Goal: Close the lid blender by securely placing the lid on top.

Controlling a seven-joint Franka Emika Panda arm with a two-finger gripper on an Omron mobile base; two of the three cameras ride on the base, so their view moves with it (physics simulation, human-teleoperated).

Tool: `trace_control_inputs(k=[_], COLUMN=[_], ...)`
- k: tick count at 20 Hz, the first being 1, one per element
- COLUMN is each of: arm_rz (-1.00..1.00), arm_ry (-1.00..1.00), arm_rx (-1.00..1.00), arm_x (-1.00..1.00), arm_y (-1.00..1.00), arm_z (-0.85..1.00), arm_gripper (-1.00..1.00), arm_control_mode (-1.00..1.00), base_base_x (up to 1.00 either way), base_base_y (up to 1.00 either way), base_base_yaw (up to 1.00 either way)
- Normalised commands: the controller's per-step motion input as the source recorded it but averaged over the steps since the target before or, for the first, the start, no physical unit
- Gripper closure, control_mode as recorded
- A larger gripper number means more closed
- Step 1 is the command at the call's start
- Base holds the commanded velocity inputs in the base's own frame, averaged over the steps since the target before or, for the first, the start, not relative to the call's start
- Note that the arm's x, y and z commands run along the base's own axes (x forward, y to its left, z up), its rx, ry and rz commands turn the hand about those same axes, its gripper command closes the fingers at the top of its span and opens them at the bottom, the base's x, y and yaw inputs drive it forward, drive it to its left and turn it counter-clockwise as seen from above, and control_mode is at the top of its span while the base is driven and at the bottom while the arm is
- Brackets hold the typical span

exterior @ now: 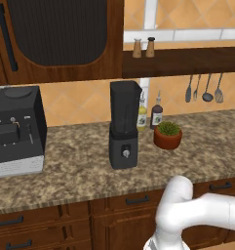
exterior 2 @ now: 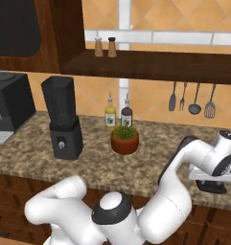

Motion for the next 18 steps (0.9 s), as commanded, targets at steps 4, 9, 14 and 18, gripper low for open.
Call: trace_control_inputs(k=[4, 9, 14, 18], arm_rz=[0.0, 0.0, 0.0, 0.0], arm_ry=[-0.15, -0.2, -0.19, -0.16], arm_rx=[0.17, 0.07, 0.04, 0.01], arm_x=[-0.33, -0.32, -0.28, -0.23], arm_y=[0.74, 1.0, 1.0, 1.0], arm_z=[1.0, 0.98, 0.88, 0.76], arm_gripper=[1.0, 1.0, 1.0, 1.0], arm_control_mode=[-1.0, -1.0, -1.0, -1.0], base_base_x=[0.0, 0.0, 0.0, 0.0], base_base_y=[0.0, 0.0, 0.0, 0.0], base_base_yaw=[0.0, 0.0, 0.0, 0.0])
